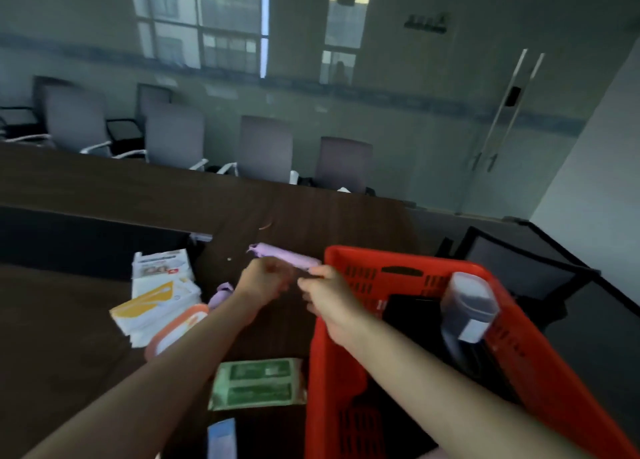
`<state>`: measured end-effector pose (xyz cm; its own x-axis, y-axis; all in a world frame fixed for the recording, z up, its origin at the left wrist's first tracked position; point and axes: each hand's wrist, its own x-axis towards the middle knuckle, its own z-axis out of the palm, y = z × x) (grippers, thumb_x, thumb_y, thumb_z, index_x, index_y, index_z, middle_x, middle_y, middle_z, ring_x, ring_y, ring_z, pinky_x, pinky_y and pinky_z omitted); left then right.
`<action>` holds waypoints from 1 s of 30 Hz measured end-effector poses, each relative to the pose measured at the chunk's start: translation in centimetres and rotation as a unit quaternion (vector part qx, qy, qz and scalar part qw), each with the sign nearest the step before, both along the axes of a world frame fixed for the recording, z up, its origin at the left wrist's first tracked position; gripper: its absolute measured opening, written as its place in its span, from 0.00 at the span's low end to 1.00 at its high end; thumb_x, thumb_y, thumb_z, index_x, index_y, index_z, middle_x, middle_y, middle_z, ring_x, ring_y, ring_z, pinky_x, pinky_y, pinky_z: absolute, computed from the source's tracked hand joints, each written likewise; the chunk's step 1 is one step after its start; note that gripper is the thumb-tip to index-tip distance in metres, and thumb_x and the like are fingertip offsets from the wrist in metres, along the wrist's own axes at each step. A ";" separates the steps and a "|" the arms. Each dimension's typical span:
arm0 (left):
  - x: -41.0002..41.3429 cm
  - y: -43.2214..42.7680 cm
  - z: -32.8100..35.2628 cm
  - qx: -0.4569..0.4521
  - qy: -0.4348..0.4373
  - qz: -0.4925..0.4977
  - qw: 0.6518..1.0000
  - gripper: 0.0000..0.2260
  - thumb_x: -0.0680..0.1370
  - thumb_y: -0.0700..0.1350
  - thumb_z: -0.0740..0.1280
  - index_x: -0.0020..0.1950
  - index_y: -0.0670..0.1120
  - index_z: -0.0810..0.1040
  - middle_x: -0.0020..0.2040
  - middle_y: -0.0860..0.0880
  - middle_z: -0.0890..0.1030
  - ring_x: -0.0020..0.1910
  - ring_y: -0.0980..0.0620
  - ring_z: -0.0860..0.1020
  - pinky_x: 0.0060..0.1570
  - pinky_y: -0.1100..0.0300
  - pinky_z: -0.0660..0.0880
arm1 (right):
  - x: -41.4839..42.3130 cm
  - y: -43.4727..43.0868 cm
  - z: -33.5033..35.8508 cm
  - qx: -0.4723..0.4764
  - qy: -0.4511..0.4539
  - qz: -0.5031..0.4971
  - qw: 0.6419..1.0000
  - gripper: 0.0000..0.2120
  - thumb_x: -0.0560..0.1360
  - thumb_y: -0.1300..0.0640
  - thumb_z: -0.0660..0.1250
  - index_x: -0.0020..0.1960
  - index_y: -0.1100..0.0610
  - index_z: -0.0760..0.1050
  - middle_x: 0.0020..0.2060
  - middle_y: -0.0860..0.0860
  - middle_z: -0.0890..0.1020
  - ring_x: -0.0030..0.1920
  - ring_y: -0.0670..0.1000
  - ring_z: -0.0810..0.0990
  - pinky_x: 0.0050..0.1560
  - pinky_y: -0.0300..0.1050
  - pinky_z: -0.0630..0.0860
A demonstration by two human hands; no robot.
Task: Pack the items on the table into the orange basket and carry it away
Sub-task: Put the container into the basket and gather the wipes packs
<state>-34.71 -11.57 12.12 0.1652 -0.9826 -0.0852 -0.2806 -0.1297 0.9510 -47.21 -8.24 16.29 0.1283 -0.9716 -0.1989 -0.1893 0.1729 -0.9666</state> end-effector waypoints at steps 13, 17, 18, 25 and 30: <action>15.9 16.5 -12.3 0.147 -0.211 0.199 0.946 0.10 0.76 0.43 0.63 0.51 0.45 0.82 0.52 0.41 0.84 0.53 0.40 0.81 0.49 0.56 0.76 | 15.8 6.7 -15.8 0.190 0.228 0.066 0.953 0.09 0.73 0.59 0.63 0.53 0.57 0.73 0.49 0.57 0.77 0.46 0.53 0.75 0.40 0.41 0.73; 19.6 20.4 -14.0 0.172 -0.254 0.232 0.923 0.10 0.76 0.43 0.60 0.51 0.46 0.80 0.52 0.39 0.83 0.54 0.36 0.79 0.47 0.53 0.74 | 17.9 10.7 -19.0 0.190 0.285 0.160 0.926 0.18 0.78 0.57 0.58 0.66 0.64 0.70 0.61 0.59 0.77 0.55 0.55 0.79 0.47 0.41 0.73; 20.0 20.9 -14.6 0.194 -0.261 0.212 0.922 0.10 0.76 0.44 0.61 0.53 0.46 0.79 0.54 0.40 0.82 0.56 0.37 0.79 0.49 0.53 0.74 | 18.0 11.1 -19.5 0.171 0.316 0.161 0.919 0.19 0.79 0.56 0.57 0.67 0.64 0.69 0.65 0.59 0.75 0.63 0.57 0.76 0.55 0.42 0.73; 19.4 23.4 -18.3 0.245 -0.313 0.115 0.911 0.18 0.75 0.40 0.59 0.65 0.48 0.72 0.62 0.43 0.76 0.63 0.42 0.74 0.56 0.52 0.73 | 18.7 14.2 -23.1 0.175 0.419 0.183 0.872 0.22 0.78 0.60 0.56 0.72 0.60 0.63 0.69 0.57 0.71 0.68 0.57 0.71 0.66 0.46 0.70; 19.1 22.8 -19.4 0.259 -0.317 0.090 0.908 0.21 0.74 0.34 0.57 0.67 0.44 0.70 0.64 0.42 0.72 0.64 0.41 0.71 0.60 0.49 0.73 | 17.7 15.2 -25.2 0.164 0.408 0.187 0.878 0.18 0.77 0.56 0.59 0.65 0.60 0.71 0.63 0.57 0.77 0.63 0.57 0.77 0.58 0.44 0.74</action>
